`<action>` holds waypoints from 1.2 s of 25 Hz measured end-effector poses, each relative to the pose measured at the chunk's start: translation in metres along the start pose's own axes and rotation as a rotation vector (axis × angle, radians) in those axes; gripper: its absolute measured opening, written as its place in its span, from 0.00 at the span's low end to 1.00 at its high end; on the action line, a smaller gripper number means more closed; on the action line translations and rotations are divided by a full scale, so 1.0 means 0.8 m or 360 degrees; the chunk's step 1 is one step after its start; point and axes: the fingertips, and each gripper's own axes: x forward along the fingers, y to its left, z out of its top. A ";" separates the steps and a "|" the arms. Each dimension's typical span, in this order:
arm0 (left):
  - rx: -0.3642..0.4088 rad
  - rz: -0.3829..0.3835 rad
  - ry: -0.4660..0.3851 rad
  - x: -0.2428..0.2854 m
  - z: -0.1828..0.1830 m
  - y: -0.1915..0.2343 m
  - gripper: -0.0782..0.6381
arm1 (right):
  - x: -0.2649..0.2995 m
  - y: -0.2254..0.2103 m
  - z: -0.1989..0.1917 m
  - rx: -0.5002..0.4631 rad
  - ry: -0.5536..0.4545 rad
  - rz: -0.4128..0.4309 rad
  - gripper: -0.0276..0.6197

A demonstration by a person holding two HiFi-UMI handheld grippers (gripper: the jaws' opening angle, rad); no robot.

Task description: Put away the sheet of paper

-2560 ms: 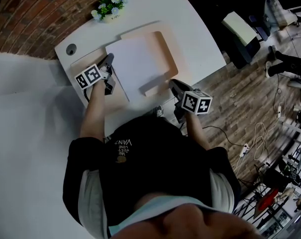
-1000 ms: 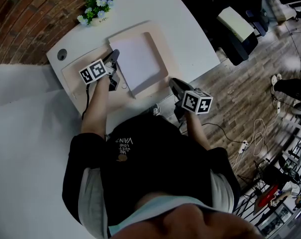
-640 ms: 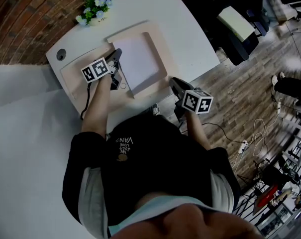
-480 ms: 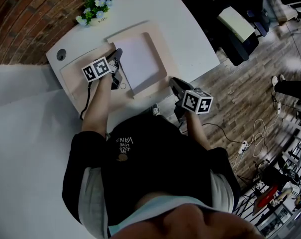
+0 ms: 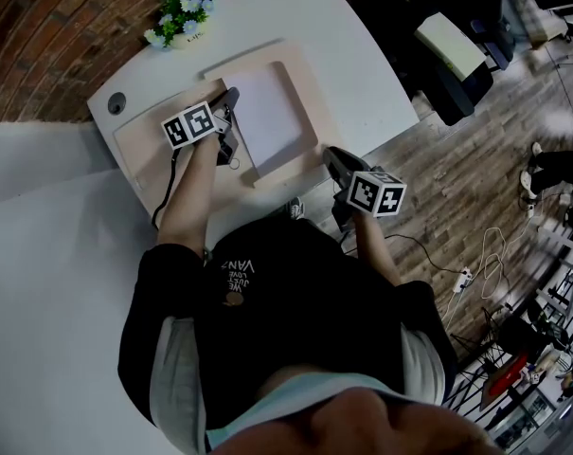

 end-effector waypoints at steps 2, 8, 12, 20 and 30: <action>0.0000 -0.0001 0.0002 0.003 0.000 -0.001 0.11 | 0.000 -0.001 0.000 -0.0001 0.0000 -0.0004 0.11; -0.0014 -0.0010 0.0012 0.010 -0.002 -0.002 0.11 | 0.004 0.002 -0.002 -0.0004 0.0004 -0.0002 0.11; -0.0008 -0.0059 0.0039 0.013 -0.004 -0.009 0.13 | 0.003 0.002 -0.002 -0.0007 0.0002 -0.0001 0.11; 0.0157 0.0031 0.0093 0.011 -0.003 -0.013 0.40 | 0.004 0.005 0.000 -0.0015 0.0003 0.0004 0.11; 0.0493 0.0243 0.0212 0.007 -0.013 -0.007 0.68 | 0.003 0.009 0.001 -0.0023 -0.0001 0.0015 0.11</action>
